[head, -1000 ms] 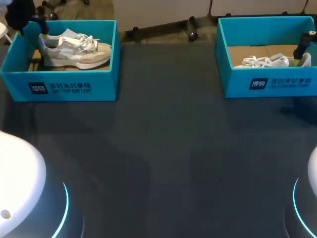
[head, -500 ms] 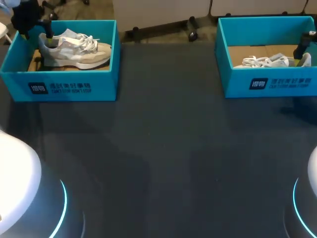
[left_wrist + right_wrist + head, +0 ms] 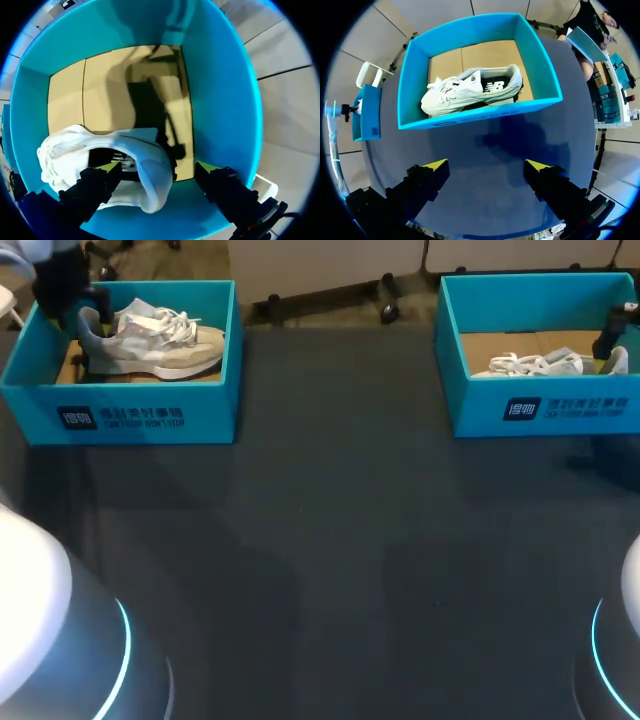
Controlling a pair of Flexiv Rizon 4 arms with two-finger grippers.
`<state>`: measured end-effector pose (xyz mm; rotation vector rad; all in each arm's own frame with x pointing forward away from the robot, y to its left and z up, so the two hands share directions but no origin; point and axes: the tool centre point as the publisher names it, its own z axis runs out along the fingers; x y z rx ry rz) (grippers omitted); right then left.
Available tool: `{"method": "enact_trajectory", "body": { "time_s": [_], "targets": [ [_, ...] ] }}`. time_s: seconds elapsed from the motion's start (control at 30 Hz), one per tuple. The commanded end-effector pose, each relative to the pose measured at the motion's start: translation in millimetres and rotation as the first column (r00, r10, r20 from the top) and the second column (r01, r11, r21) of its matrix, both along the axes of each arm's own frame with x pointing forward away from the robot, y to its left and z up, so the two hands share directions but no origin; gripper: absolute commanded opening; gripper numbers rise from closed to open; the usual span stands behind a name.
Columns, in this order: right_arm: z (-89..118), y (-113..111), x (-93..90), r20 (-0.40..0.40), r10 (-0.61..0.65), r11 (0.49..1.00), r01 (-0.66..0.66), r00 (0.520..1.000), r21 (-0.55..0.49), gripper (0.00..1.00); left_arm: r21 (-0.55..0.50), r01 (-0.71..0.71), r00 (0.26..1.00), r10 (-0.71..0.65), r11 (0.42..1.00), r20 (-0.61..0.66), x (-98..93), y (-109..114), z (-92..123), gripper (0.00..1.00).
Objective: Take the shoe out of the shoebox, open the shoe tongue, remove and reinsert the insole, then place the shoe into the shoebox
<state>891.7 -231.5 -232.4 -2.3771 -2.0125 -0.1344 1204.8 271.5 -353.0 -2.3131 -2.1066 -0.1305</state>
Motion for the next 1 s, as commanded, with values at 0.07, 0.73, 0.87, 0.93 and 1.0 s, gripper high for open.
{"method": "enact_trajectory", "body": {
  "time_s": [0.07, 0.73, 0.87, 0.93, 1.0],
  "targets": [
    [0, 0, 0.2, 0.0, -0.001, 1.0, 0.001, 1.0, 0.0, 1.0, -0.001, -0.018, 0.999, 0.018, 1.0, -0.046, 19.5, 1, -15, 0.94],
    [0, 0, 0.2, 0.0, -0.001, 1.0, 0.001, 1.0, 0.0, 1.0, -0.011, -0.032, 0.995, 0.031, 0.999, -0.091, 18.2, 6, -34, 0.71],
    [0, 0, 0.2, 0.0, -0.001, 1.0, 0.001, 1.0, 0.0, 1.0, -0.008, -0.035, 0.994, 0.034, 0.999, -0.1, 15.0, 7, -37, 0.42],
    [0, 0, 0.2, 0.0, -0.001, 1.0, 0.001, 1.0, 0.0, 1.0, -0.007, -0.035, 0.994, 0.034, 0.999, -0.102, 12.7, 8, -37, 0.18],
    [0, 0, 0.2, 0.0, -0.001, 1.0, 0.001, 1.0, 0.0, 1.0, -0.006, -0.033, 0.994, 0.032, 0.999, -0.104, 10.2, 9, -37, 0.0]
  ]
}}
